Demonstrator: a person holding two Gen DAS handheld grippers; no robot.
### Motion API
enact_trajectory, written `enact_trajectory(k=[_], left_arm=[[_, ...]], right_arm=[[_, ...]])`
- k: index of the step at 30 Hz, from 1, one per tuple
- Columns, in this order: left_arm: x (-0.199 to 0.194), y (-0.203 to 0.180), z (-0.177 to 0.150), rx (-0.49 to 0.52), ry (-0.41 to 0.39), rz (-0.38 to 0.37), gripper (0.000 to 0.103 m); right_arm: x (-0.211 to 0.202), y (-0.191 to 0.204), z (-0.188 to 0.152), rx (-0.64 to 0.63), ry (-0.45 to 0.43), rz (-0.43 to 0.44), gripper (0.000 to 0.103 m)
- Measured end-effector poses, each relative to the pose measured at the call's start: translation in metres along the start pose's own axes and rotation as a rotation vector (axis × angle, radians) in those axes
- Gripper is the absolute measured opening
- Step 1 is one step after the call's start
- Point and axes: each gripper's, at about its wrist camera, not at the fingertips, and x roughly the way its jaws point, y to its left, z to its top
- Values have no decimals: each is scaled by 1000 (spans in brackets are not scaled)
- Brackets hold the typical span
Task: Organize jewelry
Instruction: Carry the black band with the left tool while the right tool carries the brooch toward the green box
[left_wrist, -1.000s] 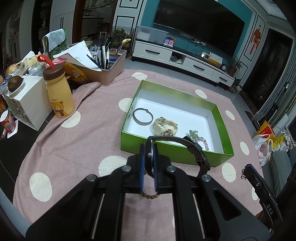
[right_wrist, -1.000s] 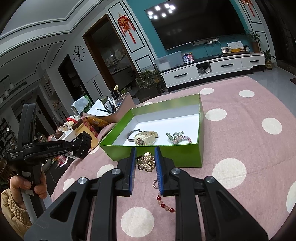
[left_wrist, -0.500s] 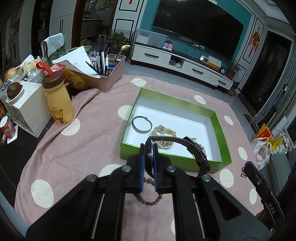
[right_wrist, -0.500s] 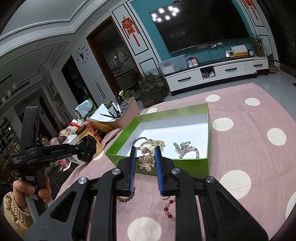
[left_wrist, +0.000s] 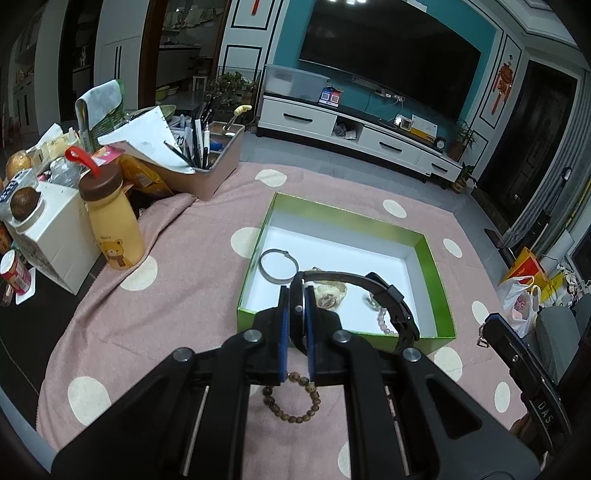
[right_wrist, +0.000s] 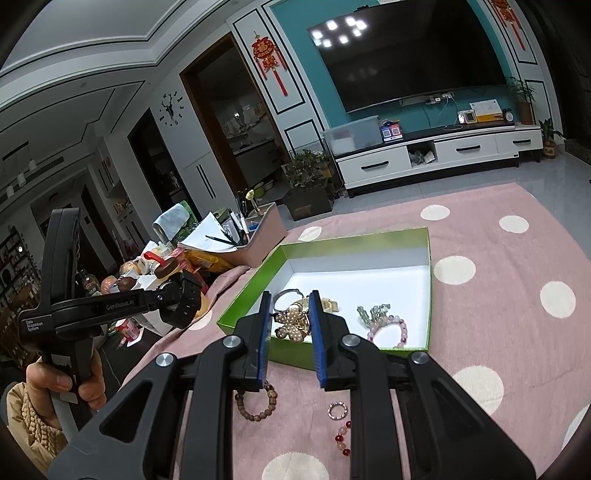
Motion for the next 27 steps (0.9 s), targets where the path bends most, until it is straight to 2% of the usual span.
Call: enact_trajectory(k=[15, 19, 27], left_arm=[[41, -18, 27, 44, 37, -43, 7], [54, -25, 32, 64, 44, -33, 7], [97, -30, 38, 76, 127, -21, 7]], right_arm=[[32, -2, 26, -26, 22, -23, 20], [39, -4, 35, -33, 24, -28, 20], [62, -14, 46, -6, 71, 3, 20]])
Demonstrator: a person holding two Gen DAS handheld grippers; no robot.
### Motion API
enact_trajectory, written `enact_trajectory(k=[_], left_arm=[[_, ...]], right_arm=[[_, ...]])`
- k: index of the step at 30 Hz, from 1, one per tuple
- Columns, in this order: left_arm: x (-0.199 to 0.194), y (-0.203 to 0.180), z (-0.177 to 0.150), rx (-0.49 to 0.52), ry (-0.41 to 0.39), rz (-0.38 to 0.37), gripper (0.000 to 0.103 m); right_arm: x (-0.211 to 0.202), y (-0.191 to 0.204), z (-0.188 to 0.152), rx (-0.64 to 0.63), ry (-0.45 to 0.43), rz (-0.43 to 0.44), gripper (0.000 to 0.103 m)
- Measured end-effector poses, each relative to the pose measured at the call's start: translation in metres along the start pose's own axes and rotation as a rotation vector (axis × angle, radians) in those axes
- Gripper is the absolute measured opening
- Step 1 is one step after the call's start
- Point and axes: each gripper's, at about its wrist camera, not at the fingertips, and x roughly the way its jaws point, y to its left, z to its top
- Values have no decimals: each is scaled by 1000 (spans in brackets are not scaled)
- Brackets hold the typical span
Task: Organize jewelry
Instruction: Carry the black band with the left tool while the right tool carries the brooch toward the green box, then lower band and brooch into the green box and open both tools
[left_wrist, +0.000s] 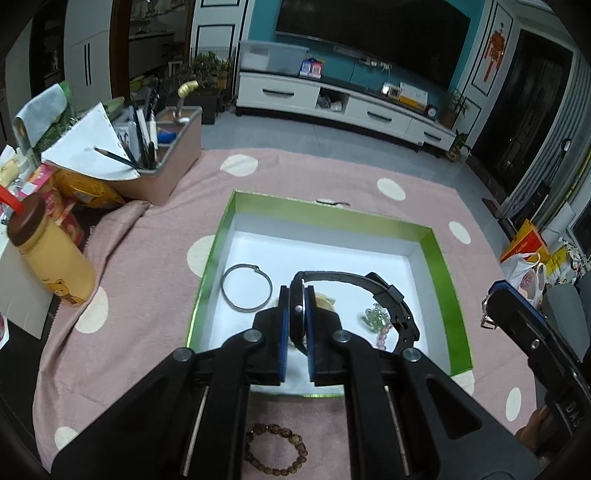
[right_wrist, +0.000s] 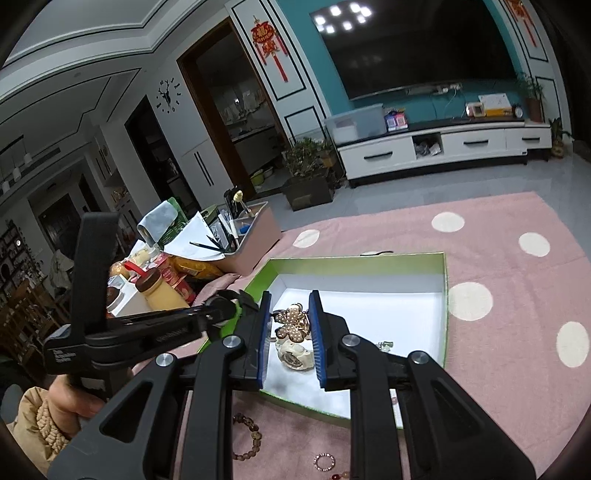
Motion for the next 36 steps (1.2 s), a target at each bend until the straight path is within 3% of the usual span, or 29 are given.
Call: enact_trajectory(k=[16, 36], left_arm=[[63, 1, 11, 16, 94, 80, 7], [84, -5, 6, 53, 136, 96, 8]], right_arm=[[54, -21, -7, 22, 129, -68, 20], [77, -31, -18, 35, 210, -97, 20]])
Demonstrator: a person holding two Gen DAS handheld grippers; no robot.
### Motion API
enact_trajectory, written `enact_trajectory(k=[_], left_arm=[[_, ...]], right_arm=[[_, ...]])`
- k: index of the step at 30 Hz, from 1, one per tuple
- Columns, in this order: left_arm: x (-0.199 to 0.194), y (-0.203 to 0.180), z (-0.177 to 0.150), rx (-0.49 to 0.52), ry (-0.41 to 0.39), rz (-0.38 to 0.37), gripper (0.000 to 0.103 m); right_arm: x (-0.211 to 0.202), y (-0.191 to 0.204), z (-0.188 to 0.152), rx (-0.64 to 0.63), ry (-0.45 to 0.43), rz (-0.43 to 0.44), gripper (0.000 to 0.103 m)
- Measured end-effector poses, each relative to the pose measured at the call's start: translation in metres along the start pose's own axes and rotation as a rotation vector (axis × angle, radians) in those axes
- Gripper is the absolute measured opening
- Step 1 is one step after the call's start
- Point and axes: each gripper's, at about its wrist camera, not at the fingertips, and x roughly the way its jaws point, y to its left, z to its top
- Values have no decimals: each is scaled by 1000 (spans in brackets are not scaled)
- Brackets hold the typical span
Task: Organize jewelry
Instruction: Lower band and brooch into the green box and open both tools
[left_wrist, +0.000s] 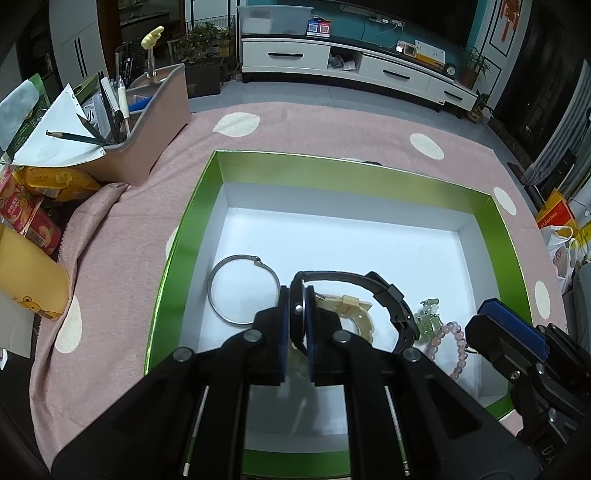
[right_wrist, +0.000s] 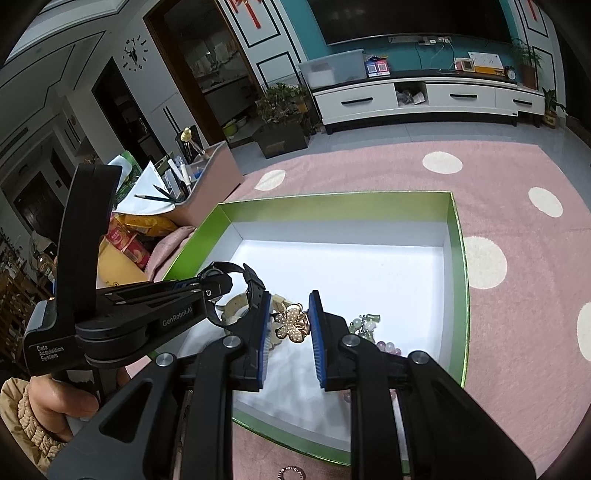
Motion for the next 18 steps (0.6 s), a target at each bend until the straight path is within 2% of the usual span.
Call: enact_trajectory(k=[18], left_arm=[[-3, -7, -3, 32, -8, 17, 10]], right_arm=[[1, -10, 0, 60, 16, -4, 21]])
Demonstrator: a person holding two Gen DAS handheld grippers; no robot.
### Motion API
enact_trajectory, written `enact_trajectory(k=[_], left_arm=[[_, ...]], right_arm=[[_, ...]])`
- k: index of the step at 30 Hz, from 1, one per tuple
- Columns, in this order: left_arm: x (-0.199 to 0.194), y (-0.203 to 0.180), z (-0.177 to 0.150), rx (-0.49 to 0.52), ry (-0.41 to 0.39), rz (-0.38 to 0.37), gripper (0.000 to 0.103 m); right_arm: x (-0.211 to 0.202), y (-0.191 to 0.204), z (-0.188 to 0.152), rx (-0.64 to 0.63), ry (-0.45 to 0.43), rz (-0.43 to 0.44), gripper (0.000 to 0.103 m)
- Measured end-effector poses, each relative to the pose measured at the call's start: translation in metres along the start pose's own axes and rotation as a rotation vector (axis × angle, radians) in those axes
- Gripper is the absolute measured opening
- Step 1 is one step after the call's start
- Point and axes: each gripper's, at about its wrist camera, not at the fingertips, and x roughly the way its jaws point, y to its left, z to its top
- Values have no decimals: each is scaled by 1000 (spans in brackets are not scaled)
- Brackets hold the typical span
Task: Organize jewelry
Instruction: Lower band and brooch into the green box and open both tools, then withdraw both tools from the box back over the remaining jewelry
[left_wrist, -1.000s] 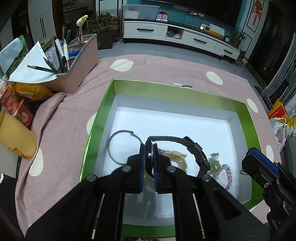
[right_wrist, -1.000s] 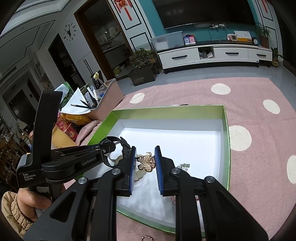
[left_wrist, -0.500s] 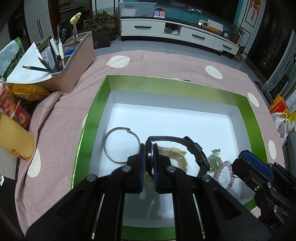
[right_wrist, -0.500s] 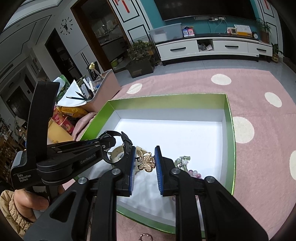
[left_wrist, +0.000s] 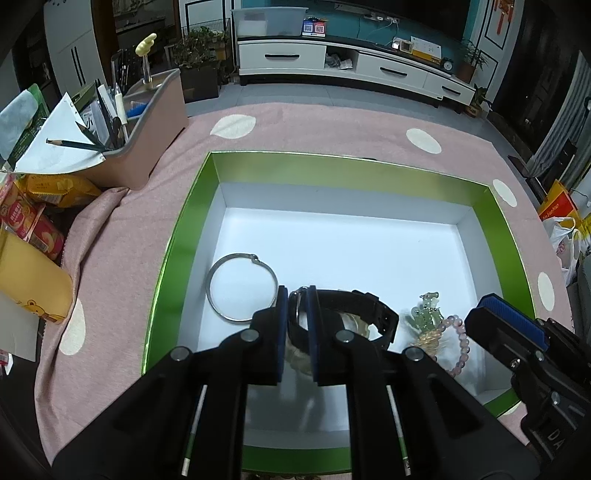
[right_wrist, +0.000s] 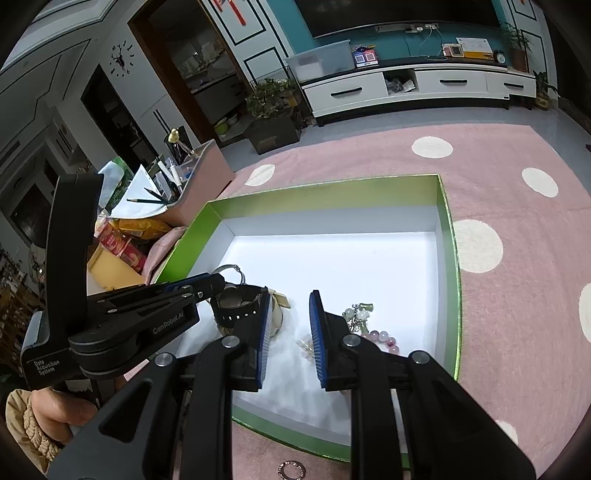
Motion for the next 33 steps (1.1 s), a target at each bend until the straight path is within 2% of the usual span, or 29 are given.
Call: enact_trajectory(k=[4, 8, 10, 13, 16, 17, 21, 28, 33], left_arm=[[-4, -1, -1, 4, -5, 5, 14], [-10, -1, -1, 7, -14, 6, 33], [-14, -2, -1, 9, -21, 5, 37], [-22, -3, -2, 15, -36, 3, 47], [-32, -4, -4, 26, -56, 8, 61], [-36, -5, -5, 28, -63, 10, 70], [-51, -7, -11, 44, -85, 17, 85], [-74, -13, -26, 80, -113, 31, 95], [-91, -18, -40, 93, -131, 26, 97]], right_arm=[[-5, -2, 1, 11, -9, 2, 28], [-13, -4, 0, 19, -22, 5, 35], [-17, -4, 0, 23, -30, 4, 41], [-25, -3, -1, 26, -45, 5, 44], [-35, -2, -2, 26, -61, -5, 54], [-39, -1, -2, 25, -66, -11, 57], [-53, 0, -7, 23, -77, -32, 69], [-74, -2, -19, 33, -81, -60, 80], [-88, -3, -31, 49, -87, -59, 82]])
